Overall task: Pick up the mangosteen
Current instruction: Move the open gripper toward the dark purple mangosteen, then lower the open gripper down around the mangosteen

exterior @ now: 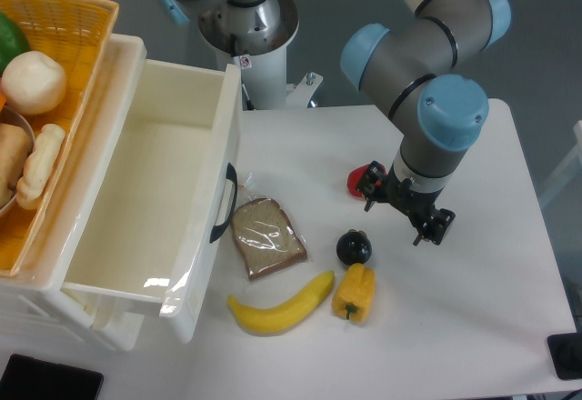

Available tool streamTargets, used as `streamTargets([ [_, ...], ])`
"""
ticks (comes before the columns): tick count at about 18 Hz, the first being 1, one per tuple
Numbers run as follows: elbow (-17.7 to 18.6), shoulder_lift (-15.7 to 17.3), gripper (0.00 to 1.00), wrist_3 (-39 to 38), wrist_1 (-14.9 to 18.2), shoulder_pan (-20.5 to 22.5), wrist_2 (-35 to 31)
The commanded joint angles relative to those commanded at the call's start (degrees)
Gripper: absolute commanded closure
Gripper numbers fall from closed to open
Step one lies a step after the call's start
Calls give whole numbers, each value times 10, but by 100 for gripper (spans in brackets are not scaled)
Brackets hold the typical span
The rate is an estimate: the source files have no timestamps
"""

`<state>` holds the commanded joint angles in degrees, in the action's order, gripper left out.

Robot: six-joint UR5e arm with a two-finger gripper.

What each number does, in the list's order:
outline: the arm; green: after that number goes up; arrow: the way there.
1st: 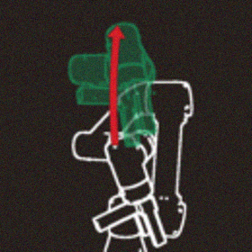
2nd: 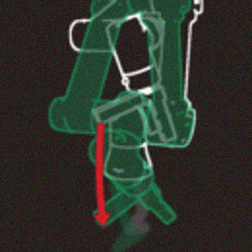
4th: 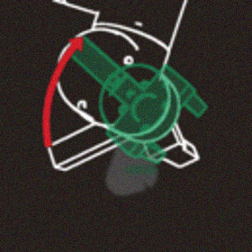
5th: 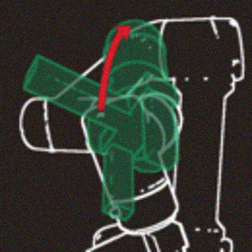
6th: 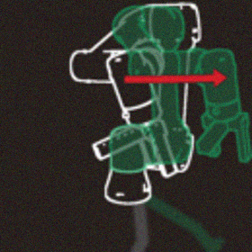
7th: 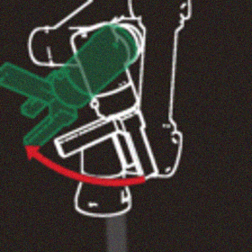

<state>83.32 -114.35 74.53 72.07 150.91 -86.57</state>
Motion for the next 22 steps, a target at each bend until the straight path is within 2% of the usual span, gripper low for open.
streamTargets([
  [5, 6, 1, 0, -9, 0, -1, 1],
  [7, 32, 5, 0, -14, -11, -2, 1],
  [9, 55, 7, 0, -16, -39, -1, 2],
  [13, 83, 9, 0, -16, -43, -4, 2],
  [18, 86, 4, 0, -97, -43, -8, 6],
  [22, 81, -17, 0, -107, -50, -18, 4],
])
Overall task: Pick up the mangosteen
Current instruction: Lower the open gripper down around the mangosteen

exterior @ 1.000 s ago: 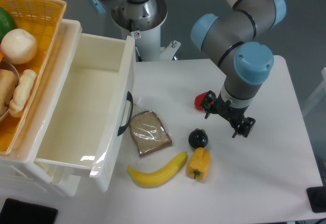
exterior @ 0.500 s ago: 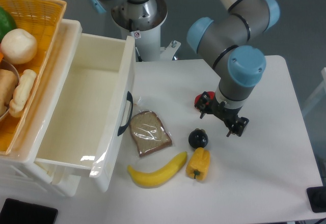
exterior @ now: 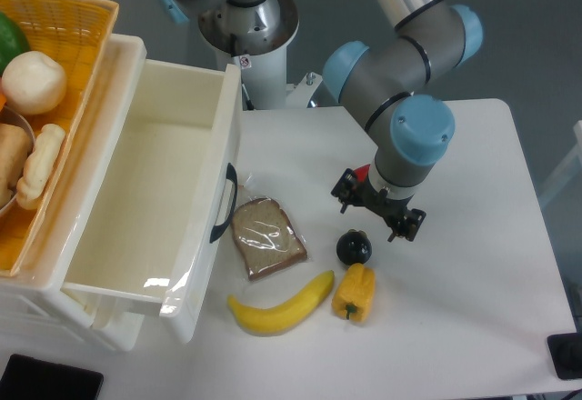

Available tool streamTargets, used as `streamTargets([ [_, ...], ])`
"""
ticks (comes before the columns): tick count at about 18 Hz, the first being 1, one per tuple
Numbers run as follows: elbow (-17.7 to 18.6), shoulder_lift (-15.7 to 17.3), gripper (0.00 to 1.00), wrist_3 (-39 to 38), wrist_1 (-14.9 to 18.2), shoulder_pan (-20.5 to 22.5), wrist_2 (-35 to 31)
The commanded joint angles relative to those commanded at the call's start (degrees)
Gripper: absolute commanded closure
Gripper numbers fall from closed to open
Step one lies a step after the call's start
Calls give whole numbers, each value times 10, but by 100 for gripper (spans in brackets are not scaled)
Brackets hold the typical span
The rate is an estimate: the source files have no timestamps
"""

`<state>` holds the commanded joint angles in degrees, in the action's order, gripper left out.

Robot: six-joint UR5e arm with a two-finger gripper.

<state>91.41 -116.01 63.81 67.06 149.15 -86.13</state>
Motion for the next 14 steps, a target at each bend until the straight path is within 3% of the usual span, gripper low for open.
streamTargets([
  [7, -5, -32, 0, -11, -33, 13, -2],
  [14, -3, -46, 0, -53, -33, 11, 0],
])
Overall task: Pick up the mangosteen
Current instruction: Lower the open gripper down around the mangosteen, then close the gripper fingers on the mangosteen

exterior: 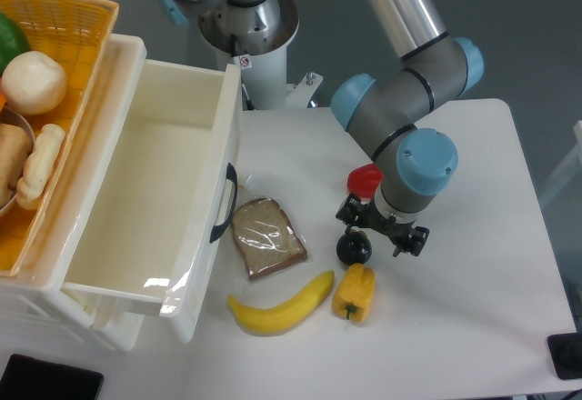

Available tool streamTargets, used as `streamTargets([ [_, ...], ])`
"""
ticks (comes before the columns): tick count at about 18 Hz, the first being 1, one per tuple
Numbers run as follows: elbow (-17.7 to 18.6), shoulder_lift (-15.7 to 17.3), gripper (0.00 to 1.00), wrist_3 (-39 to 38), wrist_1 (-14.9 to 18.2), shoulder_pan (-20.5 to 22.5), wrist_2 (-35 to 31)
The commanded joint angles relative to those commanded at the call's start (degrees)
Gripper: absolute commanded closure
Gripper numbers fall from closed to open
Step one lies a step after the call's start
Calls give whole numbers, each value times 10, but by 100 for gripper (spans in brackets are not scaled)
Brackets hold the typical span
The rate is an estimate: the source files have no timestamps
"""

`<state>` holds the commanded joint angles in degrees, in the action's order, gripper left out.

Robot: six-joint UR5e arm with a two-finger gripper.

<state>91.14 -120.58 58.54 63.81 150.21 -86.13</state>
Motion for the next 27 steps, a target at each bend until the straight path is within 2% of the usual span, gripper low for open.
streamTargets([
  [3, -1, -4, 0, -25, 0, -3, 3],
  [12, -2, -14, 1, -40, -1, -11, 4],
  [14, -2, -16, 18, -59, -1, -11, 5],
  [16, -1, -18, 50, -68, 0, -18, 4],
  [17, -1, -18, 62, -69, 0, -20, 4],
  [19, -1, -18, 80, -69, 0, -20, 2],
  [20, -2, -18, 93, -66, -1, -20, 2],
  [25, -25, -4, 89, -64, 0, -18, 3],
  [27, -39, 4, 96, -48, 0, -17, 3],
])
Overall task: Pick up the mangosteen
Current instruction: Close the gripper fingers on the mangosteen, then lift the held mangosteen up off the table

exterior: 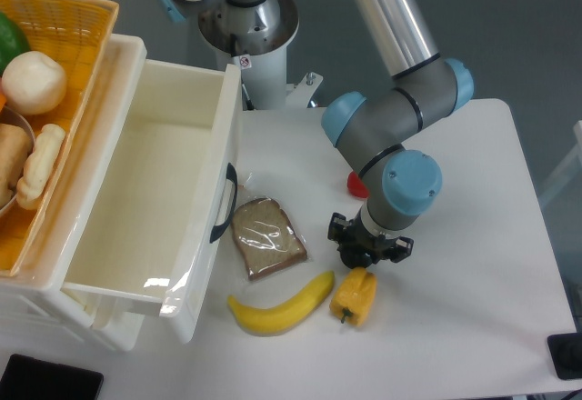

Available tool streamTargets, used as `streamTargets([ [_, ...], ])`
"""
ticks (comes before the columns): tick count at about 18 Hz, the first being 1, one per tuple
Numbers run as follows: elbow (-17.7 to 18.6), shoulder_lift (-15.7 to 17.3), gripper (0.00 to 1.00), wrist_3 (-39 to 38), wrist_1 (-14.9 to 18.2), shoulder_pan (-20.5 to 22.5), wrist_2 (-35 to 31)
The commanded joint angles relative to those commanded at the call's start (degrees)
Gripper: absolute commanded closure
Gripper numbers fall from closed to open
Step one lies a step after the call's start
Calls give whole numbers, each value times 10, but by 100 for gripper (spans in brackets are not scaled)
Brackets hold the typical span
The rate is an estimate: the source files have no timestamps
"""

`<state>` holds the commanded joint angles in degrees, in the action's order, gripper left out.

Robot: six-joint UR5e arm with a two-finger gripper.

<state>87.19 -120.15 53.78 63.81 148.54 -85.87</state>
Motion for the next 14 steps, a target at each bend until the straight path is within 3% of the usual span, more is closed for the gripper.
streamTargets([
  [8, -69, 14, 100, 153, 10, 13, -9],
  [9, -76, 18, 100, 168, 20, 16, -9],
  [12, -119, 25, 100, 223, 107, 26, -10],
  [14, -120, 41, 100, 242, 120, 36, -10],
])
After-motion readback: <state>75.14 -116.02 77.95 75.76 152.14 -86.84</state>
